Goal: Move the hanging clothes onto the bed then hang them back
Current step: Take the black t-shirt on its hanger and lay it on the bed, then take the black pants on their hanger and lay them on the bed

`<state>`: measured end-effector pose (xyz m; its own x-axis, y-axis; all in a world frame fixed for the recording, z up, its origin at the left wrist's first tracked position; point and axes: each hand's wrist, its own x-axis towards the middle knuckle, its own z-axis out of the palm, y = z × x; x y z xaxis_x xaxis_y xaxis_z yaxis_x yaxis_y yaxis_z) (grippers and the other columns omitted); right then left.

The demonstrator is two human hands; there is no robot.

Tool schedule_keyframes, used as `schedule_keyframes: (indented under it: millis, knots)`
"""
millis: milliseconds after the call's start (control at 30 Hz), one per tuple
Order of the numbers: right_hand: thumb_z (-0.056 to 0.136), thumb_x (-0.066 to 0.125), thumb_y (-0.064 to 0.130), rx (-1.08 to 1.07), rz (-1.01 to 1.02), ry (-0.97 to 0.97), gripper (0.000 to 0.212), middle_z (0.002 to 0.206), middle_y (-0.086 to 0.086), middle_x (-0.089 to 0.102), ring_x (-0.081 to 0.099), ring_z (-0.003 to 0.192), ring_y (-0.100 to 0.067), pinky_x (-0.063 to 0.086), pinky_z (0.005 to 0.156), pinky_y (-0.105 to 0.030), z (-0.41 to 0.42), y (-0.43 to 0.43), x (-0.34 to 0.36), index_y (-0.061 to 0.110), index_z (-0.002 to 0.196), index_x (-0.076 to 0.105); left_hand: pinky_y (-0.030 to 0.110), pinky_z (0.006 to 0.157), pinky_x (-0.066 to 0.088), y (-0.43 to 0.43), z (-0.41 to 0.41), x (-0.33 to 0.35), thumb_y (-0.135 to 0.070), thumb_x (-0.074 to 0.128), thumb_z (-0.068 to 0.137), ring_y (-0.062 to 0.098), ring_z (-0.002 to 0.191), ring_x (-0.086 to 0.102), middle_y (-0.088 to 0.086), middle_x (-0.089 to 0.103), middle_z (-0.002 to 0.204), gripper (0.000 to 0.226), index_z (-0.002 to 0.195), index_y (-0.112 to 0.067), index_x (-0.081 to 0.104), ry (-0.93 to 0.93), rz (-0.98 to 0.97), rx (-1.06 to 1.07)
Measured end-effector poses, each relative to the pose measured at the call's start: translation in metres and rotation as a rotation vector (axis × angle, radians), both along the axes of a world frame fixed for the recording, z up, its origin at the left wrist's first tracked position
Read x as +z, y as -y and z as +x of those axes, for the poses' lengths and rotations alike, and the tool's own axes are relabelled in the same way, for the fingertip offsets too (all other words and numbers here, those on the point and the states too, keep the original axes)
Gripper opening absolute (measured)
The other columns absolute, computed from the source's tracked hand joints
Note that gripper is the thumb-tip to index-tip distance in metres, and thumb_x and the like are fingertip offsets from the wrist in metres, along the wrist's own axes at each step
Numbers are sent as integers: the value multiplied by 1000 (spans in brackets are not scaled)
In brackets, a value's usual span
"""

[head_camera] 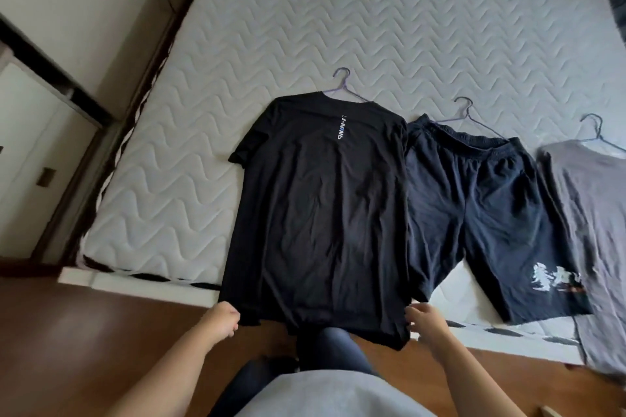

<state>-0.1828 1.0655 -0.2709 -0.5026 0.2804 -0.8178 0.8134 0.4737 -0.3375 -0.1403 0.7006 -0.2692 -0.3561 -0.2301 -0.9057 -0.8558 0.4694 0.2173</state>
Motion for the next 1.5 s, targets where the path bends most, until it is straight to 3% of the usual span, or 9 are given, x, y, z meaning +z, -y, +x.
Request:
schedule_keyframes:
  millis: [133, 267, 400, 567, 700, 867, 1233, 1333, 1500]
  knots:
    - [87, 47, 3, 49, 38, -11, 29, 55, -6, 42, 36, 49, -16, 28, 36, -18, 49, 24, 14, 12, 59, 45, 26, 69, 42, 19, 45, 7, -17, 37, 92, 19, 74, 54, 5, 58, 86, 18, 80, -15, 50, -51, 67, -182]
    - [88, 48, 6, -77, 18, -100, 13, 68, -8, 56, 51, 60, -20, 30, 52, -24, 109, 63, 35, 10, 81, 57, 30, 76, 48, 65, 114, 18, -25, 40, 93, 16, 86, 60, 0, 63, 98, 16, 95, -22, 56, -153, 50, -230]
    - [90, 46, 3, -11, -36, -130, 19, 57, -3, 56, 45, 53, -16, 31, 49, -21, 130, 117, 54, 11, 77, 56, 32, 77, 48, 125, 217, 13, -17, 42, 94, 19, 75, 61, 3, 64, 83, 20, 79, -20, 55, -174, 13, 238]
    - [91, 50, 9, 369, -122, -38, 12, 72, -7, 54, 51, 65, -22, 50, 57, -24, 129, 209, 72, 7, 80, 54, 37, 66, 41, 166, 348, 16, -16, 42, 96, 19, 72, 55, 11, 61, 87, 20, 96, -3, 57, -112, -3, 971]
    - [91, 42, 1, 636, -64, -13, 22, 65, -11, 47, 42, 54, -21, 32, 44, -22, 100, 282, 54, -18, 92, 53, 30, 64, 30, 166, 398, 23, -10, 41, 94, 22, 74, 52, 8, 56, 80, 22, 76, -8, 53, -117, -14, 1385]
    - [91, 44, 7, 894, -87, -6, 21, 74, -10, 54, 49, 68, -22, 30, 56, -25, 67, 368, 48, -7, 82, 57, 30, 64, 32, 178, 384, 17, -7, 45, 91, 17, 71, 53, 8, 57, 79, 22, 70, -8, 52, -137, 2, 1674]
    - [93, 40, 5, 647, -10, 113, 18, 66, -10, 55, 49, 58, -21, 26, 54, -26, -66, 509, 51, 6, 77, 48, 30, 68, 43, 330, 224, 72, -18, 41, 96, 23, 89, 59, 11, 62, 98, 20, 96, -8, 58, -343, -84, 1241]
    - [93, 42, 6, 744, -37, 84, 15, 70, -8, 55, 50, 60, -18, 27, 55, -25, -78, 567, 60, 8, 79, 47, 32, 82, 47, 376, 188, 92, -19, 41, 96, 21, 94, 59, 8, 61, 97, 21, 100, -8, 58, -412, -149, 1142]
    - [91, 43, 7, 900, -90, 123, 8, 81, -12, 57, 47, 58, -16, 26, 52, -23, -72, 640, 60, 6, 87, 50, 16, 67, 40, 403, 156, 116, -13, 40, 96, 14, 83, 58, 2, 63, 91, 17, 96, -15, 56, -536, -178, 1065]
